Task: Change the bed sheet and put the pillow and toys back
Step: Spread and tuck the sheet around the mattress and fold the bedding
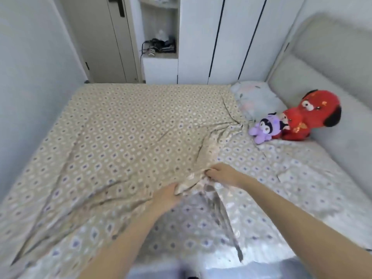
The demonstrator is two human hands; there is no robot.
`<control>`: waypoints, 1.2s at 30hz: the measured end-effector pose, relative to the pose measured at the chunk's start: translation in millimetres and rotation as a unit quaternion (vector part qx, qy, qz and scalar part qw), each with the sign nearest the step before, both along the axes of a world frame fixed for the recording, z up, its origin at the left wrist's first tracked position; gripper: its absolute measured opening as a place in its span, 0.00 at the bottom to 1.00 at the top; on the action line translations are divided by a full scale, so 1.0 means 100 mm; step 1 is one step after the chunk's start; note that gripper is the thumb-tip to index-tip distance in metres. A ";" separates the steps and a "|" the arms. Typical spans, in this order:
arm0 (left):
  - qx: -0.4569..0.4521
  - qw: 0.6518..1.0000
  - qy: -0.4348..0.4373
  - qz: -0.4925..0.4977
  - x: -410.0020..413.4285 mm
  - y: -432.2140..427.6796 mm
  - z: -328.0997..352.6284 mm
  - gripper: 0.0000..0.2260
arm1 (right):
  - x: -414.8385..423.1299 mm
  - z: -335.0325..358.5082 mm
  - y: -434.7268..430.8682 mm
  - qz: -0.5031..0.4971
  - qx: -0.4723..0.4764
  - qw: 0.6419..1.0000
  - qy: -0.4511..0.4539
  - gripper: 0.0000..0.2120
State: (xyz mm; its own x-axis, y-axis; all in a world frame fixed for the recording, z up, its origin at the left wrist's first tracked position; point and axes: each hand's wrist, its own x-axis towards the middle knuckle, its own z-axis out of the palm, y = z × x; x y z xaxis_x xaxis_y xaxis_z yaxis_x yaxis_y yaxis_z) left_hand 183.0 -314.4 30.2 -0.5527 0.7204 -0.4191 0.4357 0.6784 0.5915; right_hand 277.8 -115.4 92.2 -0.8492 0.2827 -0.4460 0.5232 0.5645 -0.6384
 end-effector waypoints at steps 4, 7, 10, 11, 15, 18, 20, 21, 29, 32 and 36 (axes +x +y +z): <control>-0.012 0.999 0.007 -0.034 0.32 -0.08 0.02 0.11 | 0.48 0.09 0.02 0.039 0.079 0.994 -0.057 0.20; -0.024 0.997 0.033 -0.064 0.63 -0.10 0.08 0.08 | 0.86 0.15 0.00 0.076 0.110 0.985 -0.108 0.19; -0.036 0.997 0.032 -0.062 0.94 -0.11 0.11 0.06 | 1.17 0.25 -0.04 0.120 0.129 0.969 -0.172 0.25; -0.033 0.997 0.025 -0.062 1.07 -0.12 0.11 0.06 | 1.28 0.29 -0.05 0.134 0.143 0.961 -0.193 0.27; -0.023 0.998 0.036 -0.042 1.62 -0.16 0.14 0.11 | 1.74 0.28 -0.07 0.153 0.260 0.932 -0.199 0.13; -0.027 0.997 0.061 -0.025 2.01 -0.18 0.14 0.05 | 2.11 0.18 -0.09 0.177 0.332 0.915 -0.145 0.10; -0.047 0.995 0.087 -0.022 2.25 -0.21 0.14 0.02 | 2.33 0.11 -0.09 0.191 0.347 0.910 -0.122 0.04; -0.056 0.993 0.104 -0.012 2.36 -0.24 0.13 0.03 | 2.42 0.06 -0.09 0.195 0.349 0.909 -0.122 0.08; -0.131 0.978 0.148 0.065 2.89 -0.47 -0.12 0.11 | 2.87 -0.30 -0.14 0.220 0.368 0.896 -0.116 0.06; -0.151 0.980 0.125 0.043 2.92 -0.50 -0.33 0.08 | 2.96 -0.44 -0.16 0.213 0.373 0.896 -0.112 0.10; -0.139 0.988 0.065 0.033 3.00 -0.49 -0.71 0.09 | 3.08 -0.83 -0.14 0.202 0.362 0.898 -0.145 0.15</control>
State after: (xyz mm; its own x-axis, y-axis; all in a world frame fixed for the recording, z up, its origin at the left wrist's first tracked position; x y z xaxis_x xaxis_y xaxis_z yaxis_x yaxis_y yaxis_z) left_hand 482.7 -363.5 -40.6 -0.6568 0.5480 -0.5180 0.4456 0.8362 0.3197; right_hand 585.7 -129.8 9.6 -0.8257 0.2822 -0.4885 0.2667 0.9583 0.1027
